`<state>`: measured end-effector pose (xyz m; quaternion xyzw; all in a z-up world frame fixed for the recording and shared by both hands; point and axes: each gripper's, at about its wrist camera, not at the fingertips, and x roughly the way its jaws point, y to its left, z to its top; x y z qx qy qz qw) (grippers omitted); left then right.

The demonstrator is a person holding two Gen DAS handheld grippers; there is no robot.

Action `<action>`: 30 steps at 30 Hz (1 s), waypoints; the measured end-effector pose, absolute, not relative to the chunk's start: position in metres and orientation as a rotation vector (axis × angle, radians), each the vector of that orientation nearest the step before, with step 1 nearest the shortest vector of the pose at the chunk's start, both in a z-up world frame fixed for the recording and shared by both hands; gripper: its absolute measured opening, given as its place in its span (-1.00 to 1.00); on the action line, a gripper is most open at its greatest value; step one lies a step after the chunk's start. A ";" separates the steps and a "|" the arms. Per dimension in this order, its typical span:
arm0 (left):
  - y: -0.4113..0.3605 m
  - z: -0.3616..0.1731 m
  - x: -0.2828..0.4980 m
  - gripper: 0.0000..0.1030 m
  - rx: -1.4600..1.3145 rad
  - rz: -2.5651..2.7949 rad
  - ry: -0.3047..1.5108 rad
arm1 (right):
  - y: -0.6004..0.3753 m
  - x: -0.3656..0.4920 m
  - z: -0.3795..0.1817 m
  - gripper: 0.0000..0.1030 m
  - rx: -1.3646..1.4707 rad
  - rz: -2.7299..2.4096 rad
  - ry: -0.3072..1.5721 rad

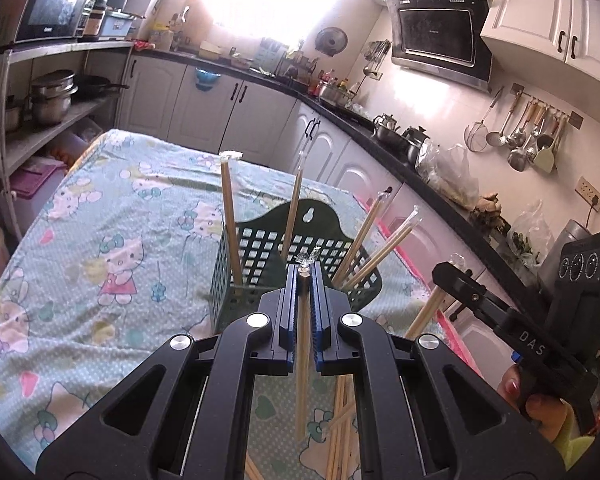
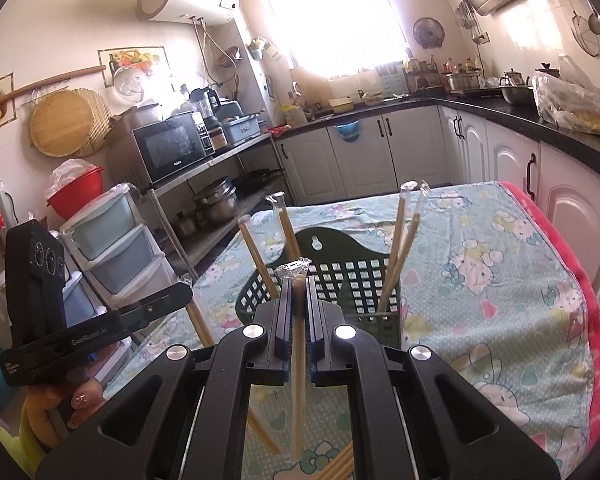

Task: Organize utensils
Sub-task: 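Lift both held chopsticks upright and carry them over the green basket, then lower the held chopsticks down into the basket with both grippers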

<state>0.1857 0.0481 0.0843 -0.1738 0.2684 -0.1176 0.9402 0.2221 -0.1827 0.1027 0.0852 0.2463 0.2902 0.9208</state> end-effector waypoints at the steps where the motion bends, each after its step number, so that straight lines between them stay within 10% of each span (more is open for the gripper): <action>1: 0.048 0.086 0.185 -0.94 -0.353 -0.241 0.543 | -0.182 0.223 0.104 -0.88 0.175 0.597 0.502; 30: 0.038 0.196 0.218 -0.94 -0.189 -0.193 0.322 | -0.170 0.256 0.190 -0.88 0.157 0.581 0.276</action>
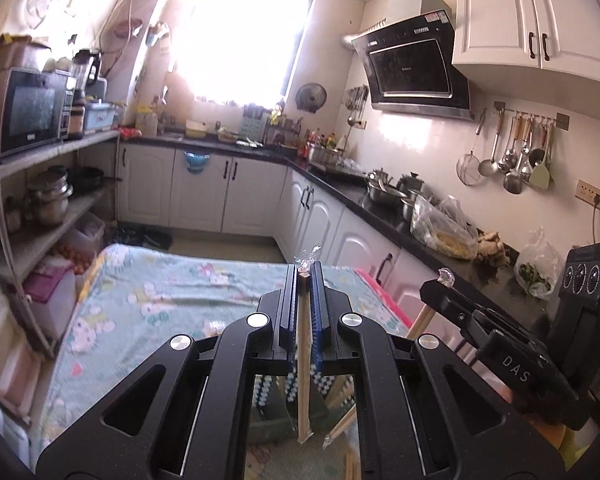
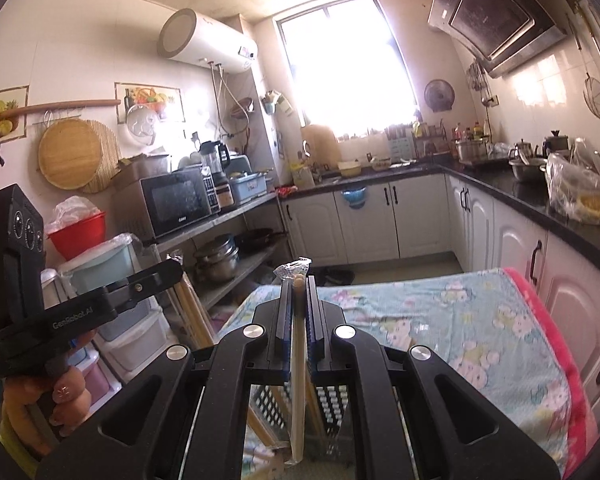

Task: Organize utensils
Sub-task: 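Lower the held chopsticks down into the basket with both grippers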

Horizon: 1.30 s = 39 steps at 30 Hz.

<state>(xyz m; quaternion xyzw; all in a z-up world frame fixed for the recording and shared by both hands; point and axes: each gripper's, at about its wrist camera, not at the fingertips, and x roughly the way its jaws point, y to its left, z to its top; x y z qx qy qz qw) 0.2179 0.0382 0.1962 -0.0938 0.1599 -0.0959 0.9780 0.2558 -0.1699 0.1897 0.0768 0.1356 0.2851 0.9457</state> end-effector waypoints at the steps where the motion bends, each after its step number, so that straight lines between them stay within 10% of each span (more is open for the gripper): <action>1: 0.038 0.199 0.220 -0.94 -0.180 -0.179 0.315 | -0.170 0.258 0.192 -0.88 0.155 0.577 0.272; 39: 0.046 0.122 0.268 -0.94 -0.228 -0.095 0.381 | -0.146 0.294 0.145 -0.88 0.079 0.491 0.205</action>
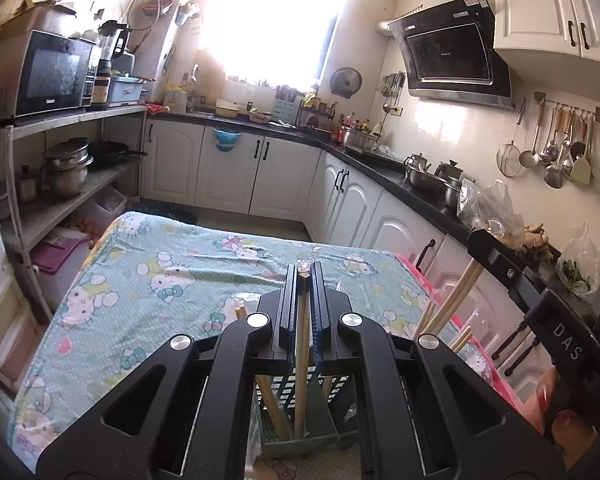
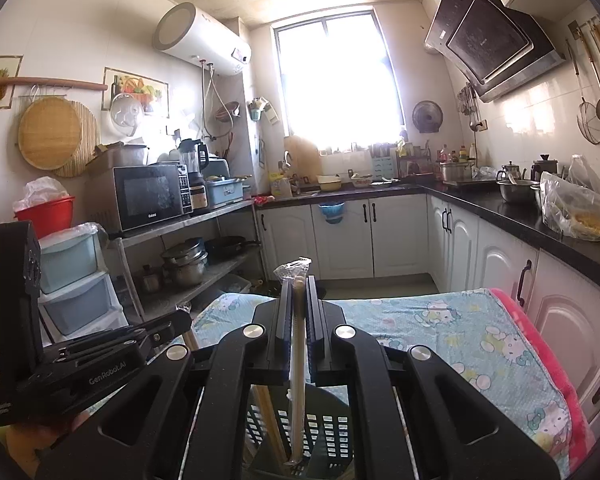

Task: Organize utensils
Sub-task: 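Lower the held chopsticks down into the basket with both grippers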

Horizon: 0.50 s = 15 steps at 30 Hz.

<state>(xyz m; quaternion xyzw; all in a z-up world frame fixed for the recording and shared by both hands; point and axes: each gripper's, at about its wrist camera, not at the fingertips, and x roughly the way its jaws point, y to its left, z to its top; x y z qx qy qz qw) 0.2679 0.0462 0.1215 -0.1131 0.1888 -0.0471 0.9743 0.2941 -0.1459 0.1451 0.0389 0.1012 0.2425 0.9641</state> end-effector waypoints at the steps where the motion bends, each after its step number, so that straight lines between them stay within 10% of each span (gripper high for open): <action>1: 0.045 0.120 0.268 -0.93 -0.228 -0.096 0.381 | -0.145 0.294 0.143 -0.88 0.075 0.490 0.201; 15: 0.038 0.098 0.272 -0.93 -0.226 -0.096 0.410 | -0.144 0.305 0.114 -0.88 0.071 0.485 0.230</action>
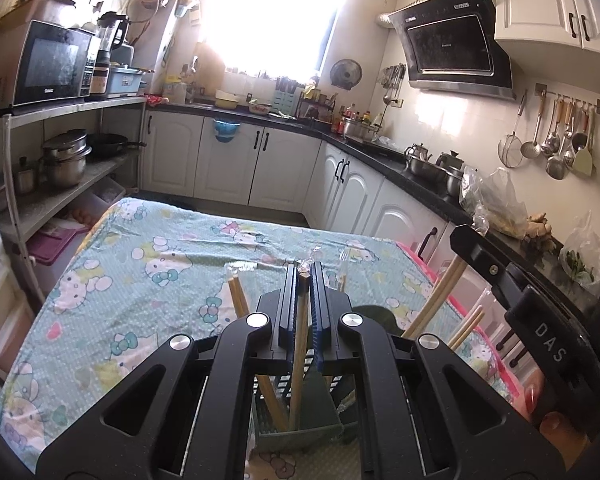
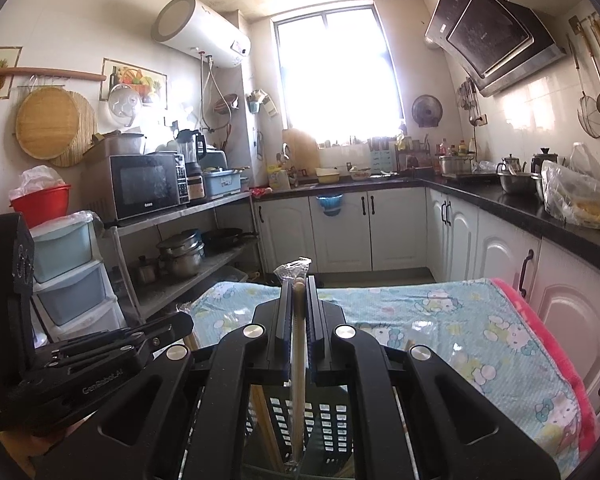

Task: Organize utensils
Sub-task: 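Lower the held chopsticks down into the basket with both grippers, then open both grippers to release the chopsticks inside the basket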

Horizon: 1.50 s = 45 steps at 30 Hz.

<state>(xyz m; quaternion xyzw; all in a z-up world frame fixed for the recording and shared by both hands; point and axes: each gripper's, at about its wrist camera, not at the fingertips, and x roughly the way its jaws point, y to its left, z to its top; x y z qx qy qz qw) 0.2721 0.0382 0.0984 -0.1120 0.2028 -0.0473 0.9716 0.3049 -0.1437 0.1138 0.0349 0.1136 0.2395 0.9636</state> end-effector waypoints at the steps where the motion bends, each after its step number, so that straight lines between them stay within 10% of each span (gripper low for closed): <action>1: 0.038 0.097 0.272 -0.93 -0.226 -0.095 0.414 | -0.143 0.306 0.111 -0.88 0.073 0.486 0.235; 34: 0.052 0.078 0.252 -0.92 -0.268 -0.066 0.464 | -0.167 0.285 0.086 -0.68 0.152 0.438 0.354; 45: 0.056 0.071 0.242 -0.42 -0.293 -0.072 0.501 | -0.178 0.280 0.075 -0.51 0.175 0.418 0.432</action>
